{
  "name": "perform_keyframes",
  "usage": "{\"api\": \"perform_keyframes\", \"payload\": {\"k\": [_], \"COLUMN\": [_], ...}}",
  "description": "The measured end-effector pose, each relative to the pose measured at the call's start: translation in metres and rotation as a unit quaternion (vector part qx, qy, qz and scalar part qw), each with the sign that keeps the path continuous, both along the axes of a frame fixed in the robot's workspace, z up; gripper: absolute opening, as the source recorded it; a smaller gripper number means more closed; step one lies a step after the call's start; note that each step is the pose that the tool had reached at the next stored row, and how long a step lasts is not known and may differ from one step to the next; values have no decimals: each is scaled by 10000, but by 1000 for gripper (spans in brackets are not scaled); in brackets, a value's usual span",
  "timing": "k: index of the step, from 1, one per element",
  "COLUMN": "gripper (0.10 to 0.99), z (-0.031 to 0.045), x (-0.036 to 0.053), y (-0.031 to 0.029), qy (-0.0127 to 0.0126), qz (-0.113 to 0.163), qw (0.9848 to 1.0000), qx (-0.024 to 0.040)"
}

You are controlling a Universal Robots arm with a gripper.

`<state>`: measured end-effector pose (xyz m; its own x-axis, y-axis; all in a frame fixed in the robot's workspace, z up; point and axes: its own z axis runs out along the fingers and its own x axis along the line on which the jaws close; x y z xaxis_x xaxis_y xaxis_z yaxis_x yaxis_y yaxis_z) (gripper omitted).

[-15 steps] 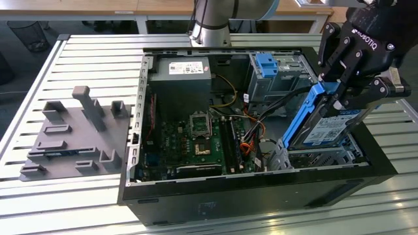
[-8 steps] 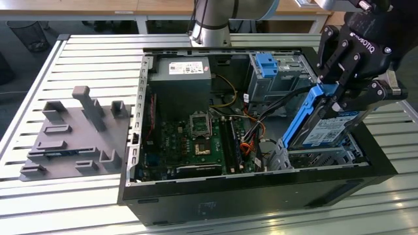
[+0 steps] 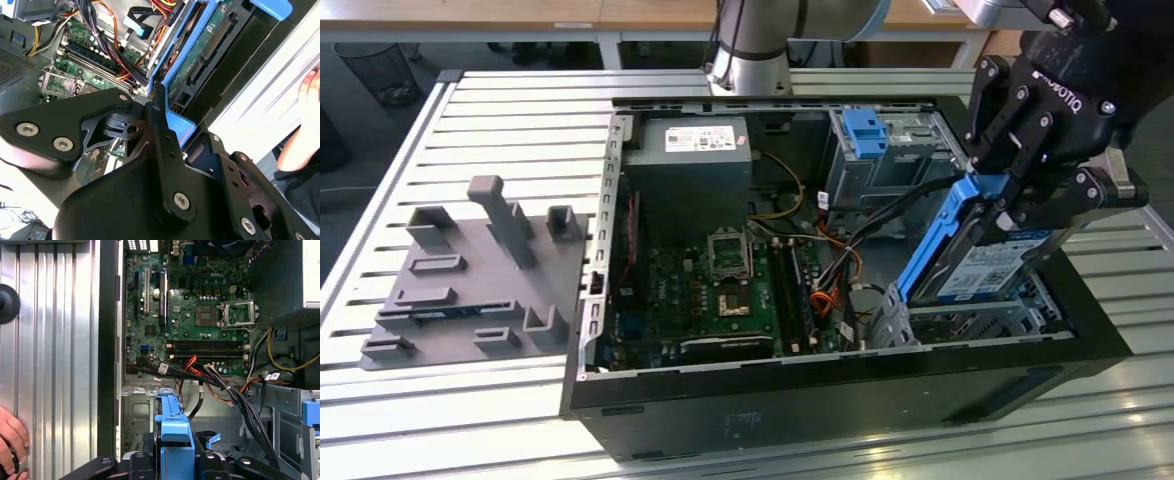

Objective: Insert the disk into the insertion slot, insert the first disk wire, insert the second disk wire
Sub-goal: 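Insert the disk into the insertion slot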

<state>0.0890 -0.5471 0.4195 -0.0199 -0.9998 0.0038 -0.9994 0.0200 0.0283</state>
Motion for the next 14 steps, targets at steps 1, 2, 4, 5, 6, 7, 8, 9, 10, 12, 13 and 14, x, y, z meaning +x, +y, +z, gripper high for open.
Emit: {"api": "perform_keyframes", "payload": {"k": [1,2,4,5,6,7,8,9,10,12,13,14], "gripper": [365,365,365,365,365,365,365,365,365,365,365,365], "z": [-3,-7,-13,-16,-19,-23,-27,-31,-34,-42,-45,-50], "x": [0,0,0,0,0,0,0,0,0,0,0,0], "y": [0,0,0,0,0,0,0,0,0,0,0,0], "qy": [0,0,0,0,0,0,0,0,0,0,0,0], "qz": [0,0,0,0,0,0,0,0,0,0,0,0], "qw": [10000,10000,10000,10000,10000,10000,10000,10000,10000,10000,10000,10000], "qx": [0,0,0,0,0,1,0,1,0,0,0,0]}}
